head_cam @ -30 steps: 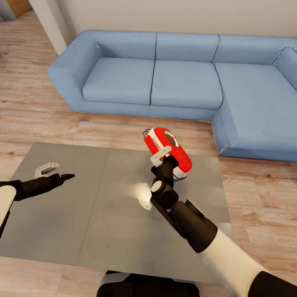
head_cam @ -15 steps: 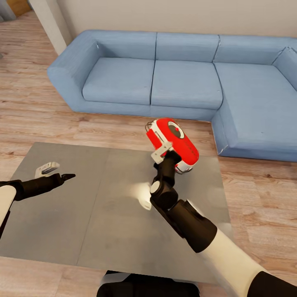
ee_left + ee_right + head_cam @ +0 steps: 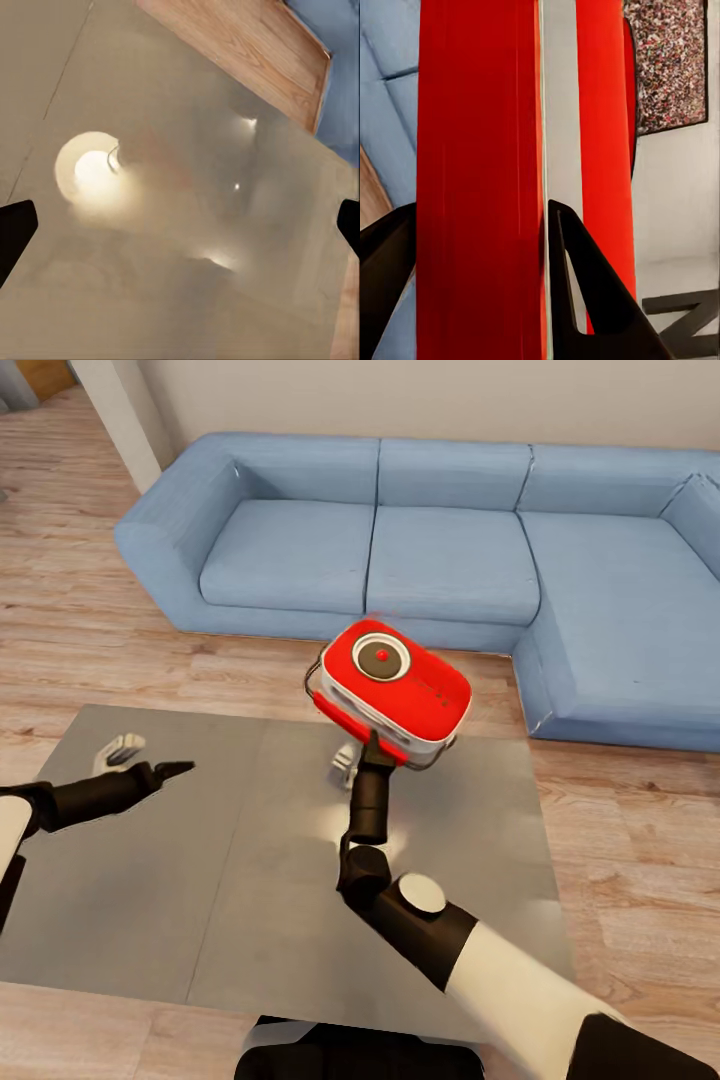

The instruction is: Turn on the radio receiver that's on the table in the living room.

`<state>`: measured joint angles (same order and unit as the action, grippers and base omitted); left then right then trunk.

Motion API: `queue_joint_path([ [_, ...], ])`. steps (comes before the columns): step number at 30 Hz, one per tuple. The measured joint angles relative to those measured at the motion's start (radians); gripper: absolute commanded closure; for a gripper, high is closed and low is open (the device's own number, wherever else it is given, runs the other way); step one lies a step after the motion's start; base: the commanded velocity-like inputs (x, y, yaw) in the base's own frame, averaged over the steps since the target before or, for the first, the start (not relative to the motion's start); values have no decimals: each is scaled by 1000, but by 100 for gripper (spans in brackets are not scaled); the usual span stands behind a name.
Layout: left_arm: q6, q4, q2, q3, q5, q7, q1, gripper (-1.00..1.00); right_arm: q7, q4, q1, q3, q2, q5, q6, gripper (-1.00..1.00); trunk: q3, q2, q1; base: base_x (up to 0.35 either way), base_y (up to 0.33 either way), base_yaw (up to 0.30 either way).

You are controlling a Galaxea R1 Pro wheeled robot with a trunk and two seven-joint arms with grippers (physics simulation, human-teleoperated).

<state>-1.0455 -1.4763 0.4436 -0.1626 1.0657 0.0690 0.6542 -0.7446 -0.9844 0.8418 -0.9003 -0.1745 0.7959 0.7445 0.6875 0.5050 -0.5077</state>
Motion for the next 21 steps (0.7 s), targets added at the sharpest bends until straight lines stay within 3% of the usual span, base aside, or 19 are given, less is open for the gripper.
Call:
queue_joint_path([
  [5, -1, 2, -3, 2, 47, 1, 48, -100, -8, 45, 0, -26, 0, -5, -21, 100, 0, 0, 0, 0, 0, 0],
  [8, -1, 9, -24, 31, 109, 9, 117, -100, -6, 55, 0, -67, 0, -44, -34, 100, 0, 0, 0, 0, 0, 0],
  [9, -1, 12, -32, 42, 114, 12, 134, -100, -7, 57, 0, -79, 0, -55, -34, 100, 0, 0, 0, 0, 0, 0],
  [11, 0, 33, -75, 90, 133, 41, 205, -100, -5, 67, 0, -129, 0, -112, -35, 100, 0, 0, 0, 0, 0, 0],
  [15, -1, 81, -158, 144, 141, 114, 304, -100, -10, 75, 0, -179, 0, -191, -29, 100, 0, 0, 0, 0, 0, 0],
  [19, -1, 114, -224, 164, 145, 151, 383, -100, -18, 77, 0, -198, 0, -225, -26, 100, 0, 0, 0, 0, 0, 0],
  [21, -2, 117, -229, 166, 146, 154, 397, -100, -22, 77, 0, -200, 0, -226, -24, 100, 0, 0, 0, 0, 0, 0],
])
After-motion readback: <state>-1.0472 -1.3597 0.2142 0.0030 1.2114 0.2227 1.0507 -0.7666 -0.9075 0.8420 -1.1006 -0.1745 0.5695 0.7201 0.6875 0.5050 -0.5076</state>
